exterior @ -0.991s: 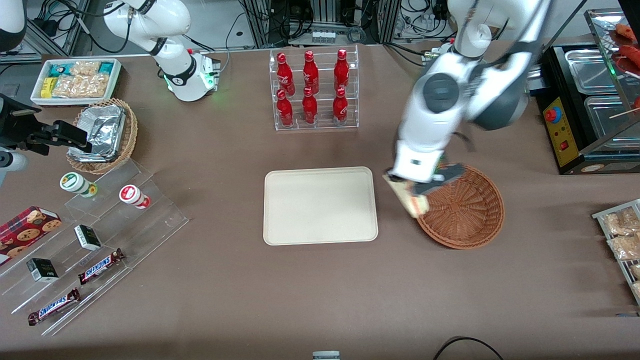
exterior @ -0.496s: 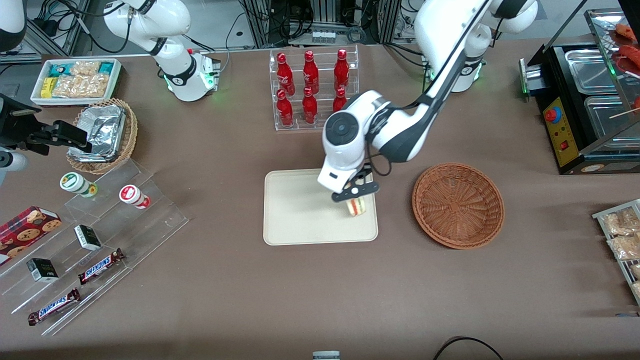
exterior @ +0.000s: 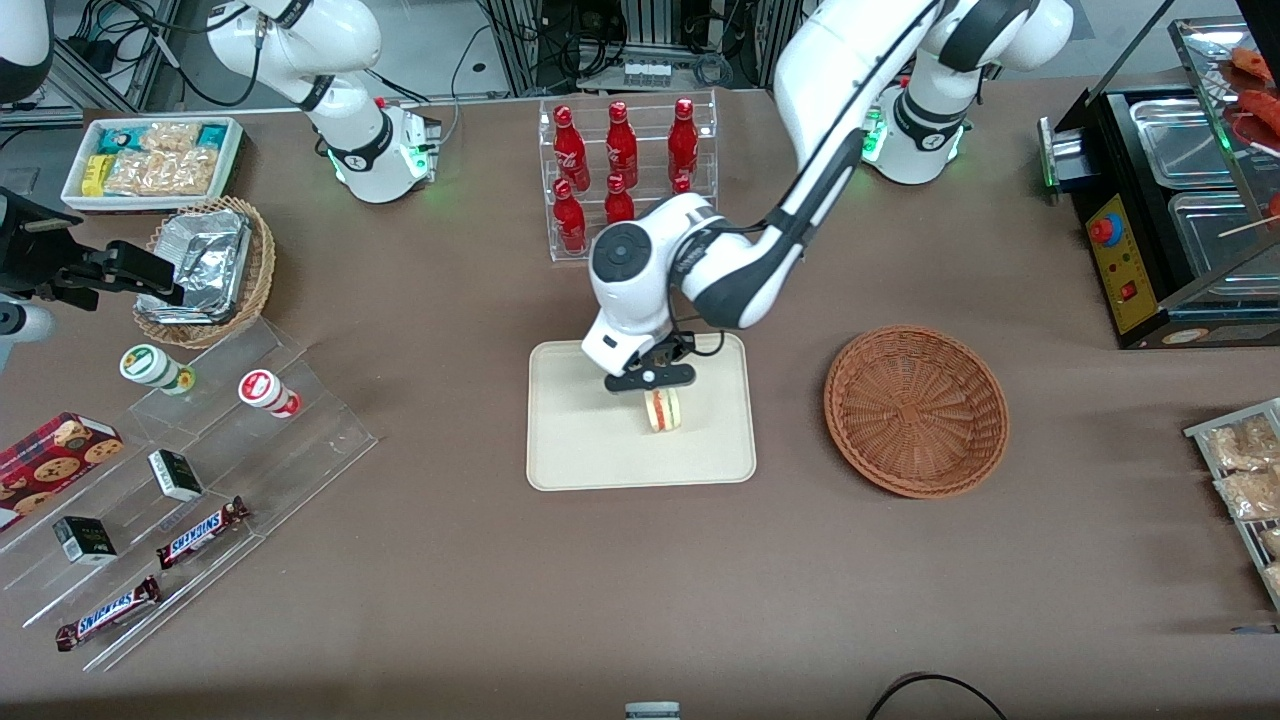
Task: Place sandwich from basket to tray
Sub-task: 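Lower the sandwich onto the tray center with the left gripper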
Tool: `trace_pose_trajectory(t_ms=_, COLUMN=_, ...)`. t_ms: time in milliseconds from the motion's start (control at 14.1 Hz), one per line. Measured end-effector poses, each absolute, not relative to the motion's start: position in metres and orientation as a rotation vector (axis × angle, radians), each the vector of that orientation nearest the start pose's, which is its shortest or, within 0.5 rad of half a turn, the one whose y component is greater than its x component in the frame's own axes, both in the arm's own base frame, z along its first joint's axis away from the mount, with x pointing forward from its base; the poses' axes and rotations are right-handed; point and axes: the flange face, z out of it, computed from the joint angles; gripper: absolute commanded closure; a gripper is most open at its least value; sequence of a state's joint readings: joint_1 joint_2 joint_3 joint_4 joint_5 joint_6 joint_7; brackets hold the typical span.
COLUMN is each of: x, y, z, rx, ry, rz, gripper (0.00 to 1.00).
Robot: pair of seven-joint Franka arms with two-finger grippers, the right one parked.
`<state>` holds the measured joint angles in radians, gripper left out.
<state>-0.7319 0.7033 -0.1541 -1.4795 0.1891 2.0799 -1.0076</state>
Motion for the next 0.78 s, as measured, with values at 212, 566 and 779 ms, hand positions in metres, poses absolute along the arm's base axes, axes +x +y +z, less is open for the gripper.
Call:
trace_pose_trajectory(t_ms=212, x=0.464, y=-0.535, z=0.237, rx=-3.031, ry=-0.055, rz=0.003, gripper=1.0)
trace_pose_trajectory(t_ms=566, x=0.47, y=-0.539, z=0.24, rx=-3.079, ry=-0.054, rz=-0.05, gripper=1.0)
trace_pose_trajectory(t_ms=779, x=0.471, y=-0.542, z=0.234, rx=-3.099, ry=-0.043, rz=-0.07, gripper=1.0)
